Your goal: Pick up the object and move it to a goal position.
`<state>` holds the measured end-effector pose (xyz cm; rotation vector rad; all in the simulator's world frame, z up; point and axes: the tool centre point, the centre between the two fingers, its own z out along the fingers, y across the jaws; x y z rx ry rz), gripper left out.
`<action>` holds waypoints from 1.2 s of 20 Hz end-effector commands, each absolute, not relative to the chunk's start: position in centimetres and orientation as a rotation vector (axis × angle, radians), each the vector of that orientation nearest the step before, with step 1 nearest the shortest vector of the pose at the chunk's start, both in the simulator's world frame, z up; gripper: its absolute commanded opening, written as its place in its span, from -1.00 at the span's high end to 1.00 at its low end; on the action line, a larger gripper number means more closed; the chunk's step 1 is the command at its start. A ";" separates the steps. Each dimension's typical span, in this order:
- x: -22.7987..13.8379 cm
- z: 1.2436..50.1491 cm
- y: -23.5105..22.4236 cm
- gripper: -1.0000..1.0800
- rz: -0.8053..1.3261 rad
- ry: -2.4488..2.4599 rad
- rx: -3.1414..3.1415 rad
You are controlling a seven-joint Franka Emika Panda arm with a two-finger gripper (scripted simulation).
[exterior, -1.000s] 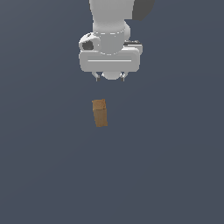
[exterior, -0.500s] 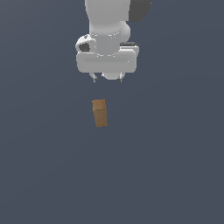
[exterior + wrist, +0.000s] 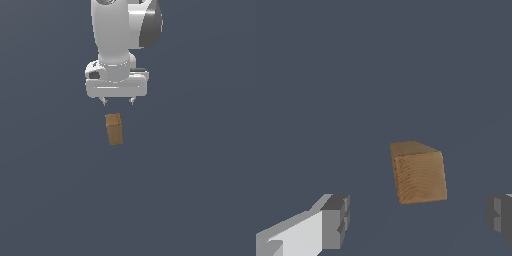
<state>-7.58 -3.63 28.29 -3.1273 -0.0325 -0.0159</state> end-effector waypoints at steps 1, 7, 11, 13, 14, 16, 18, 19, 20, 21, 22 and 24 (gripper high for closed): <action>-7.9 26.1 -4.4 -0.92 -0.012 -0.073 -3.130; -9.0 21.9 -5.9 -0.92 -0.005 -0.157 -3.134; -9.6 20.2 -6.4 -0.92 -0.002 -0.192 -3.134; -9.8 19.7 -6.6 -0.92 -0.001 -0.203 -3.134; -9.8 19.5 -6.7 -0.92 -0.001 -0.206 -3.134; -9.9 19.3 -6.7 -0.92 0.000 -0.211 -3.134; -9.9 19.4 -6.7 -0.92 0.001 -0.207 -3.134; -9.9 19.4 -6.7 -0.92 0.001 -0.207 -3.134; -9.9 19.3 -6.7 -0.92 0.001 -0.207 -3.134; -9.9 19.1 -6.7 -0.92 0.001 -0.207 -3.134; -9.9 18.9 -6.7 -0.92 0.001 -0.207 -3.134; -9.9 18.4 -6.7 -0.92 0.001 -0.208 -3.134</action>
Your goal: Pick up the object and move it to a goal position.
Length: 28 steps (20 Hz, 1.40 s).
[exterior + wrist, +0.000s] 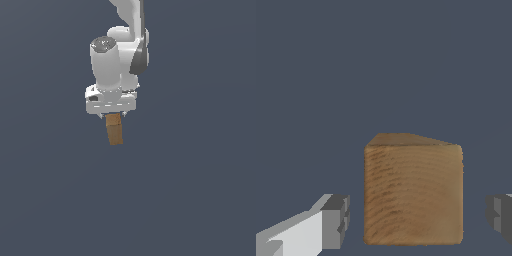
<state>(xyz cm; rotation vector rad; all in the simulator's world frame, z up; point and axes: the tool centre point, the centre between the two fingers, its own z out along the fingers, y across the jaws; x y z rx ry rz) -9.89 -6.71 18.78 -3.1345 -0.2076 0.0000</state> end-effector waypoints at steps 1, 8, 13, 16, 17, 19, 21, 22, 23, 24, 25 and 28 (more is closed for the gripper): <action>-9.9 18.0 -6.7 -0.92 0.001 -0.208 -3.134; -10.0 15.0 -6.7 -0.92 0.000 -0.211 -3.135; -10.0 14.3 -6.7 -0.92 0.000 -0.211 -3.135; -10.0 14.3 -6.7 1.00 0.000 -0.211 -3.135; -10.0 14.3 -6.7 1.00 0.000 -0.211 -3.135; -10.0 14.3 -6.7 1.00 0.000 -0.211 -3.135; -10.0 14.3 -6.7 1.00 0.000 -0.211 -3.135; -10.0 14.3 -6.7 1.00 0.000 -0.211 -3.135; -10.0 14.3 -6.7 1.00 0.000 -0.211 -3.135; -10.0 14.4 -6.8 1.00 0.000 -0.211 -3.135; -10.0 14.4 -6.8 1.00 0.000 -0.211 -3.135; -9.9 14.8 -6.8 1.00 0.000 -0.211 -3.135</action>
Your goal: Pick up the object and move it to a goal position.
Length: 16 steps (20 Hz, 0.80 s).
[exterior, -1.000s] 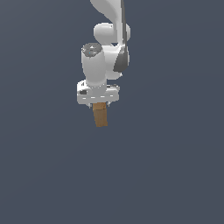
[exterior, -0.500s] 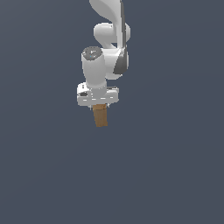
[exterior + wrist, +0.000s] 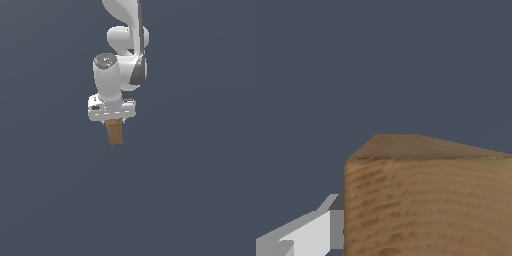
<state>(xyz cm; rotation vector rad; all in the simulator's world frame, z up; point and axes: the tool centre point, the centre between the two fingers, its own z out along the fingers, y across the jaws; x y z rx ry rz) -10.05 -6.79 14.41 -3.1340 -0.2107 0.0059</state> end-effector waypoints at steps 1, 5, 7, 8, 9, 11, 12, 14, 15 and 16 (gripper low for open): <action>-9.8 15.0 -6.8 1.00 0.000 -0.211 -3.135; -9.5 16.3 -7.0 1.00 0.000 -0.211 -3.135; -9.2 17.3 -7.0 1.00 0.000 -0.211 -3.135; -9.0 17.8 -7.1 1.00 0.000 -0.211 -3.135; -8.9 18.4 -7.1 1.00 0.000 -0.211 -3.135; -8.5 19.8 -7.2 1.00 0.000 -0.211 -3.135; -8.3 20.5 -7.3 1.00 0.000 -0.211 -3.135; -7.8 22.1 -7.4 1.00 0.000 -0.211 -3.135; -7.6 23.0 -7.5 1.00 0.000 -0.211 -3.135; -7.3 23.9 -7.6 1.00 0.000 -0.211 -3.135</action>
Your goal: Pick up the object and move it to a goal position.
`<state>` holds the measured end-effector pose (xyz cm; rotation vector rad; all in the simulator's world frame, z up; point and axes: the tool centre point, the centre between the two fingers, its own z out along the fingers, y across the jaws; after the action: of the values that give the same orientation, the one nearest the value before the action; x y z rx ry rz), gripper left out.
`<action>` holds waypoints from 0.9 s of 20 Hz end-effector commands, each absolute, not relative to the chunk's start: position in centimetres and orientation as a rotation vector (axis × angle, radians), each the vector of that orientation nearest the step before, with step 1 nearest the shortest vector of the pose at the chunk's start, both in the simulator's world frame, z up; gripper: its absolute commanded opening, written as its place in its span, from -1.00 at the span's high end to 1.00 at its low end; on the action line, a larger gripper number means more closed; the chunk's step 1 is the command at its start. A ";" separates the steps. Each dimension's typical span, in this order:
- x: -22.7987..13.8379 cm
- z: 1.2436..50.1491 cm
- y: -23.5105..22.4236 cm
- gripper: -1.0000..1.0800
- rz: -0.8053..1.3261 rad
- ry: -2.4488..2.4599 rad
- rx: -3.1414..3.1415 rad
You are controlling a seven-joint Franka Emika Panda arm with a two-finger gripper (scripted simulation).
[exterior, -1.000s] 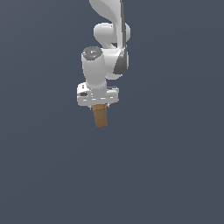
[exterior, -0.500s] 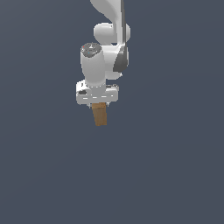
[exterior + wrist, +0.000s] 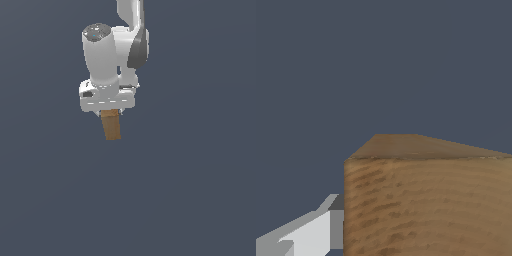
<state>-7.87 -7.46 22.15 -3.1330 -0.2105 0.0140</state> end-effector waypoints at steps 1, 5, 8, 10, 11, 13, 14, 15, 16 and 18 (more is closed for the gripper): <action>-7.0 24.8 -7.7 1.00 0.000 -0.211 -3.135; -5.9 28.7 -8.0 1.00 0.000 -0.211 -3.135; -5.0 31.5 -8.2 1.00 0.000 -0.211 -3.135; -4.5 33.4 -8.4 1.00 0.000 -0.211 -3.135; -4.2 34.3 -8.5 1.00 0.000 -0.211 -3.135; -3.7 35.9 -8.6 1.00 0.000 -0.211 -3.135; -3.4 36.7 -8.7 1.00 0.000 -0.211 -3.135; -3.2 37.5 -8.8 1.00 0.000 -0.211 -3.135; -2.9 38.3 -8.8 1.00 0.000 -0.211 -3.135; -2.5 39.7 -8.9 1.00 0.000 -0.211 -3.135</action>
<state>-2.89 -8.84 38.07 -3.1330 -0.2103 0.0133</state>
